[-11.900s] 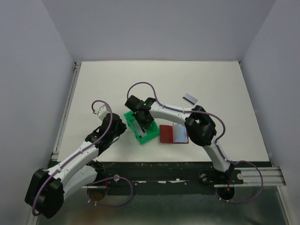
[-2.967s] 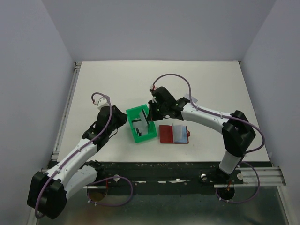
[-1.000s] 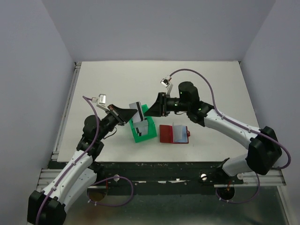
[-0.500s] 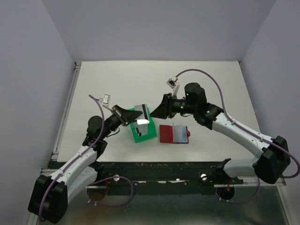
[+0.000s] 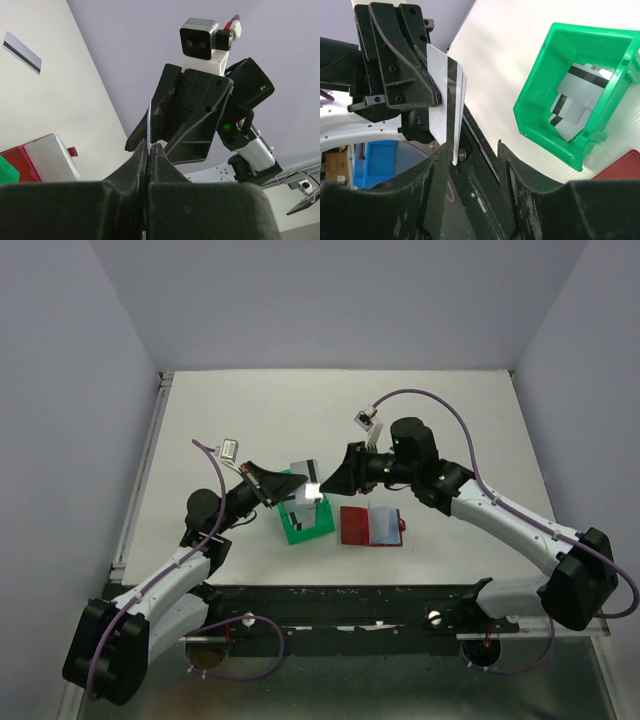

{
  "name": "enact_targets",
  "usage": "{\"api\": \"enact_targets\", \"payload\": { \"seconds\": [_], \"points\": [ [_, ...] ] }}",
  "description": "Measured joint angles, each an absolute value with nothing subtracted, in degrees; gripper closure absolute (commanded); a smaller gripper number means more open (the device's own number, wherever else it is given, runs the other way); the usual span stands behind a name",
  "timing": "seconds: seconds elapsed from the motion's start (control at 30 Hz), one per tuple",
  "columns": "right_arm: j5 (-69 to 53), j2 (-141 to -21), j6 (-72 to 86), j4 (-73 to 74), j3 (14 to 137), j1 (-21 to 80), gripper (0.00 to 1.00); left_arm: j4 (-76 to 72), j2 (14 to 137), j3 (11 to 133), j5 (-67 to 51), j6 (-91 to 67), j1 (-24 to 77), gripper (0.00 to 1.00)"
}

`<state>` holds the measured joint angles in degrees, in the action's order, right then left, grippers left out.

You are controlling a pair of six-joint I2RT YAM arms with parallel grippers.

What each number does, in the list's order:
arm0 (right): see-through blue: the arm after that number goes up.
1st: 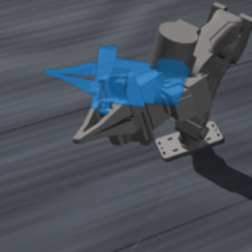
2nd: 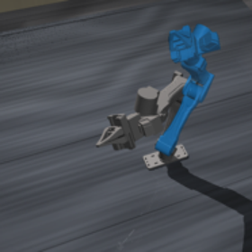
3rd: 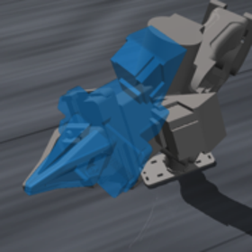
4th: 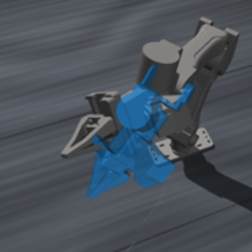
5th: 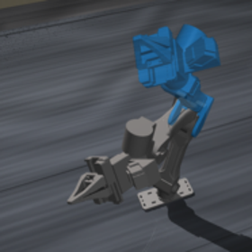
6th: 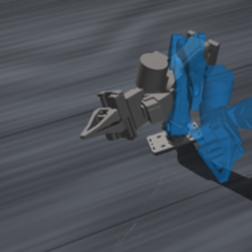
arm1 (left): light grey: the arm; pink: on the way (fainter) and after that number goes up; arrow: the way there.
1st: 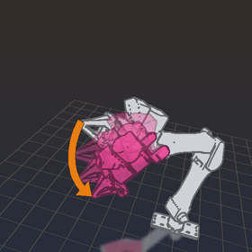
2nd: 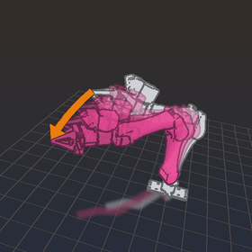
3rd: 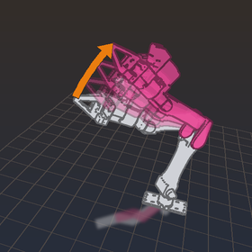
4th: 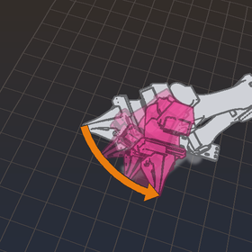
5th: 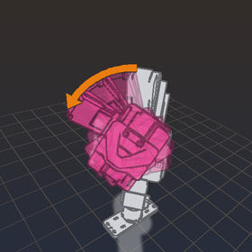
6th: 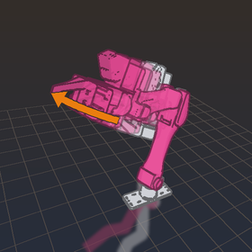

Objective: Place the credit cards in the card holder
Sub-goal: Place the credit card at the center of the board.

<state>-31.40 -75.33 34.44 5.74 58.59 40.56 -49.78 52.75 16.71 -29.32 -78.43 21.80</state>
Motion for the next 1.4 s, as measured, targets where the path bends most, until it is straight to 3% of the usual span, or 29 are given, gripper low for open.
{"api": "enact_targets", "payload": {
  "seconds": [0.2,0.57,1.13,1.4],
  "points": [
    [-31.4,-76.2,34.5,5.7,59.0,40.6,0.48,-51.5,54.1,16.4,-29.7,-80.0,21.8,0.90],
    [-31.4,-77.4,35.3,5.7,59.7,40.6,0.48,-51.4,56.2,14.6,-29.8,-85.3,21.8,0.98],
    [-32.1,-81.3,37.7,5.6,60.8,40.6,0.50,-50.5,56.9,14.1,-29.4,-87.0,21.8,0.95],
    [-34.0,-82.1,39.9,3.1,60.8,40.5,0.55,-51.5,59.0,14.1,-29.4,-87.9,21.8,0.93]
  ]
}}
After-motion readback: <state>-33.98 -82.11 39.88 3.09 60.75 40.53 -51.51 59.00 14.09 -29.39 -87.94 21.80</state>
